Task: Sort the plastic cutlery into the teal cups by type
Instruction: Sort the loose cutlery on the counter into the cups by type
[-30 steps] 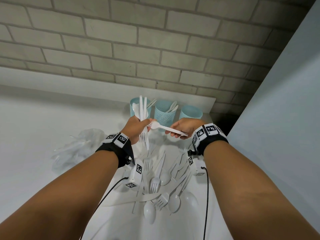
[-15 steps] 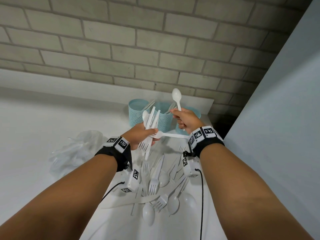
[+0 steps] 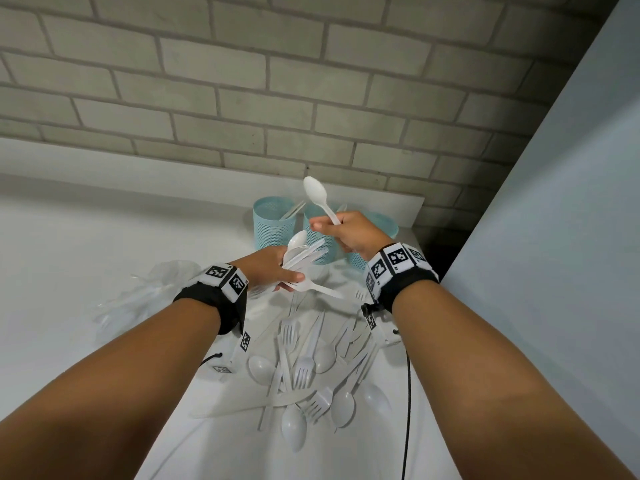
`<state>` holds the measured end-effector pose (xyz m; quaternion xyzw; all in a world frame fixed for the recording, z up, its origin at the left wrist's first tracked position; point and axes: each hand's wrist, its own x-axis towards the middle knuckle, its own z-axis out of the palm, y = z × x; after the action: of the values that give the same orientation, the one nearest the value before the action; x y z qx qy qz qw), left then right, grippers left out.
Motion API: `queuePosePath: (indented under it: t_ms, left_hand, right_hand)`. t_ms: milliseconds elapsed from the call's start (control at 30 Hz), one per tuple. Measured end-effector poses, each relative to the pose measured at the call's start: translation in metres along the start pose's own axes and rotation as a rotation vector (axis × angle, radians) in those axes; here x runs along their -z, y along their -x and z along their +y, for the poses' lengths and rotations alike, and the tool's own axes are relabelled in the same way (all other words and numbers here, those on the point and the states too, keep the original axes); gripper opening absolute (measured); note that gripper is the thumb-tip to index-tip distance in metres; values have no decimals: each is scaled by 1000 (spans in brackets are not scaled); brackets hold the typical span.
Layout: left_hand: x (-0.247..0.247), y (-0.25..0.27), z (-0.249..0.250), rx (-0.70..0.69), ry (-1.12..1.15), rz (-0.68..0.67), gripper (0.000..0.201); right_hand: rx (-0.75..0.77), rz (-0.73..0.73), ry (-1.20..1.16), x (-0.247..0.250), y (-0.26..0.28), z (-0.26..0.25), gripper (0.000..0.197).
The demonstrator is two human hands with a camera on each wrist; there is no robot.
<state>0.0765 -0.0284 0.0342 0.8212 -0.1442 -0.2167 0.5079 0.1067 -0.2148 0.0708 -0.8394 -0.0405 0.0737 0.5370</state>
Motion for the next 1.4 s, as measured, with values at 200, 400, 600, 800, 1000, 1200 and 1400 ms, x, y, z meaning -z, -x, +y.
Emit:
queuePosePath:
  t_ms: [200,400,600,800,1000,1200,1400]
  left_hand:
    - [0,-1,1,4,-81,-14,13]
    - [-5,-2,1,-18,-40,-10,24]
    - [-4,-3,-3,24,-62,-30,38]
    - [-6,-2,-2,27,-9,-79,33]
    - [-5,-2,-8,54,62,-29,15]
    - [-7,-4,-8,55,68,-22,36]
    - [-4,-5,-3,41,81,45,32]
  right_hand:
    - [14,-67,63,-13,-1,-1,13]
    - [11,76,97,-10,-6,-2,18]
    - [-50,79,-143,1,-11,6,20]
    - [-135,-87,-81,-2,-6,8,14]
    - [-162,132,-268,8,-11,4,21]
    - [-183,253,-183,4,-13,2,11]
    - [-216,278,-269,0,-14,6,23]
